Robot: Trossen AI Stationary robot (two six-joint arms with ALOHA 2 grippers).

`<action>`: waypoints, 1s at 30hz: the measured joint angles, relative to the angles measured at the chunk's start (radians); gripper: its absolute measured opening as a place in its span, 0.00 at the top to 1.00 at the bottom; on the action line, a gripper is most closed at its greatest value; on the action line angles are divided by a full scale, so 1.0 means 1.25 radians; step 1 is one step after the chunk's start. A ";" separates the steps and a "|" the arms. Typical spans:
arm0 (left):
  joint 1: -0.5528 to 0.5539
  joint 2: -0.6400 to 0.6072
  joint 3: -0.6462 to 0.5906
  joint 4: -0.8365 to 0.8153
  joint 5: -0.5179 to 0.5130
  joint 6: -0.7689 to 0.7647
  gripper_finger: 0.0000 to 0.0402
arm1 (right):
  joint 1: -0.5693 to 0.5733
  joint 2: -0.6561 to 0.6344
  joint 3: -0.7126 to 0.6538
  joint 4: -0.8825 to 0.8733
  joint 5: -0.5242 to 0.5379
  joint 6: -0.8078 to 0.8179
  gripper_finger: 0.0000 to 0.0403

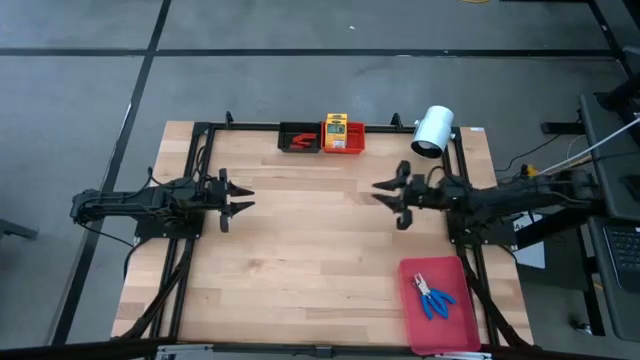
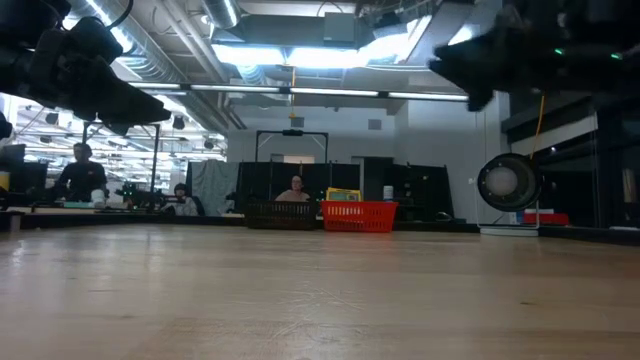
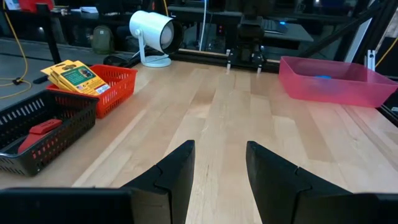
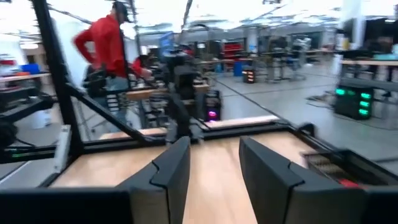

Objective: Pick & Place School Supplies
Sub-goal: Return to Home Position

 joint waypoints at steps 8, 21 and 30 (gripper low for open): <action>0.000 0.000 0.000 0.000 0.000 0.000 0.65 | 0.009 -0.279 -0.081 -0.285 0.036 0.007 0.65; 0.000 0.000 0.000 0.000 0.000 0.000 0.65 | 0.058 -0.704 -0.144 -0.593 0.109 -0.039 0.65; 0.000 0.000 0.000 0.000 0.000 0.000 0.65 | 0.059 -0.817 -0.123 -0.778 0.062 -0.054 0.65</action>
